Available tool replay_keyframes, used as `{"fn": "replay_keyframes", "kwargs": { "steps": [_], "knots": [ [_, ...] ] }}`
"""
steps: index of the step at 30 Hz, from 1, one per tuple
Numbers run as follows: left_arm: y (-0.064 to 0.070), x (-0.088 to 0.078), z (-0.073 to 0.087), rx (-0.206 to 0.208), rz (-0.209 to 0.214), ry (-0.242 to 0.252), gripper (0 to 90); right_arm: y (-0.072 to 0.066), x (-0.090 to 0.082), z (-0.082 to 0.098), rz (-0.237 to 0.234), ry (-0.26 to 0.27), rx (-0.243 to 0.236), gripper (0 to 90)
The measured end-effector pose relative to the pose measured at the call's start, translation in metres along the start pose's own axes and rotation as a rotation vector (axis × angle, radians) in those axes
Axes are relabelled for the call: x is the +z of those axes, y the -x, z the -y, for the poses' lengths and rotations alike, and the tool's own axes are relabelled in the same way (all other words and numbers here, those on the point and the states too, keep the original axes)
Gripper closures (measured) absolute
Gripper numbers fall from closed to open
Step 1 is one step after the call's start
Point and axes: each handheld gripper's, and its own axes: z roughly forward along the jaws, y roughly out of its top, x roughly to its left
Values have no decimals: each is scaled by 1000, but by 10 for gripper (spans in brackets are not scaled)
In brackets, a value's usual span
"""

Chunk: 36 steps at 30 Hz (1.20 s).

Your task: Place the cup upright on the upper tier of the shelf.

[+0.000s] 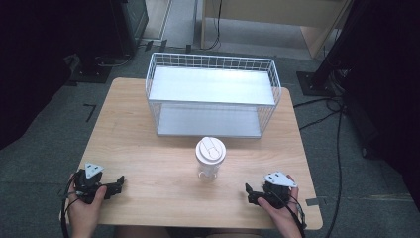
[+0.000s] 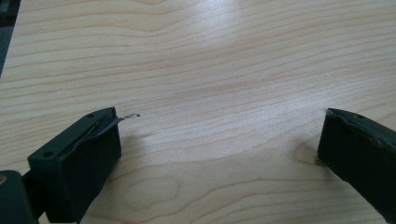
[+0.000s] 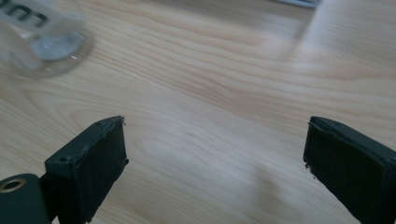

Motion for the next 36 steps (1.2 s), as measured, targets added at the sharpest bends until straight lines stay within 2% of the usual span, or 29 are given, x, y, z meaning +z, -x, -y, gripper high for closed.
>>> {"fn": "replay_keyframes", "kwargs": {
  "steps": [5,6,7,9,12,13,18,32,36],
  "knots": [
    [0,0,0,0,0,0,0,-22,4,-15,-48,38,-23,58],
    [0,0,0,0,0,0,0,-22,4,-15,-48,38,-23,58],
    [0,0,0,0,0,0,0,-28,5,-19,-71,51,-26,57],
    [0,0,0,1,0,0,1,-30,5,-20,-80,55,-33,56],
    [0,0,0,0,0,0,1,-40,8,-24,-118,67,-41,49],
    [0,0,0,0,0,0,1,-45,10,-27,-137,78,-57,48],
    [0,0,0,1,0,0,0,-57,11,-33,-156,83,-66,46],
    [0,0,0,1,0,0,0,-85,21,-59,-192,157,-52,43],
    [0,0,0,0,0,0,0,-93,24,-66,-205,175,-61,44]
  ]
}}
